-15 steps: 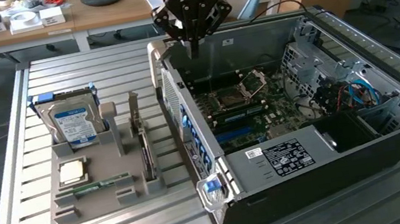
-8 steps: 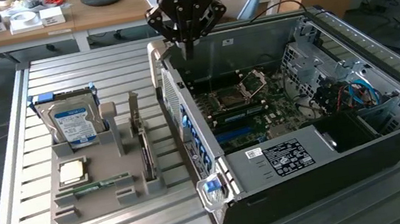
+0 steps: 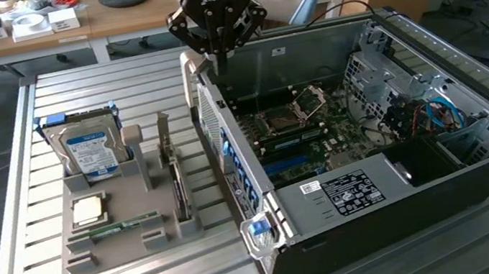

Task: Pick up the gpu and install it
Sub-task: 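Reach for the gpu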

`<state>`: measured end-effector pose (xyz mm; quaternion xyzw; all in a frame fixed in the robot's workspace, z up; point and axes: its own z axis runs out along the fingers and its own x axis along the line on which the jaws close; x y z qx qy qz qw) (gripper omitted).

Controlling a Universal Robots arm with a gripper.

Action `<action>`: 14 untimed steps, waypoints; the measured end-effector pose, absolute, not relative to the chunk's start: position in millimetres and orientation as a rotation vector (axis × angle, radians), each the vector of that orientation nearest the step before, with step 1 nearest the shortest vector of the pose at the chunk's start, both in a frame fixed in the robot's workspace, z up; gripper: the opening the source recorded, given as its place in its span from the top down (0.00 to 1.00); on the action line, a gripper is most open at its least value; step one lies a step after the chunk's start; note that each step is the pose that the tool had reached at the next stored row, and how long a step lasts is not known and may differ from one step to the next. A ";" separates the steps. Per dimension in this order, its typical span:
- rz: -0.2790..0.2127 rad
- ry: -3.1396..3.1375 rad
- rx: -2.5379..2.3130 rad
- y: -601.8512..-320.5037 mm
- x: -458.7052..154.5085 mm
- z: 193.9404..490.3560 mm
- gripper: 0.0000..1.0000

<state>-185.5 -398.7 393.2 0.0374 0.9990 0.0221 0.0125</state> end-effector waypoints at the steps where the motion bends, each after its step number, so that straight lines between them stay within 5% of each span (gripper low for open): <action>1: 0.069 3.114 0.117 -398.7 -187.2 393.1 0.89; 14: 0.069 3.114 0.116 -398.6 -206.2 393.1 0.89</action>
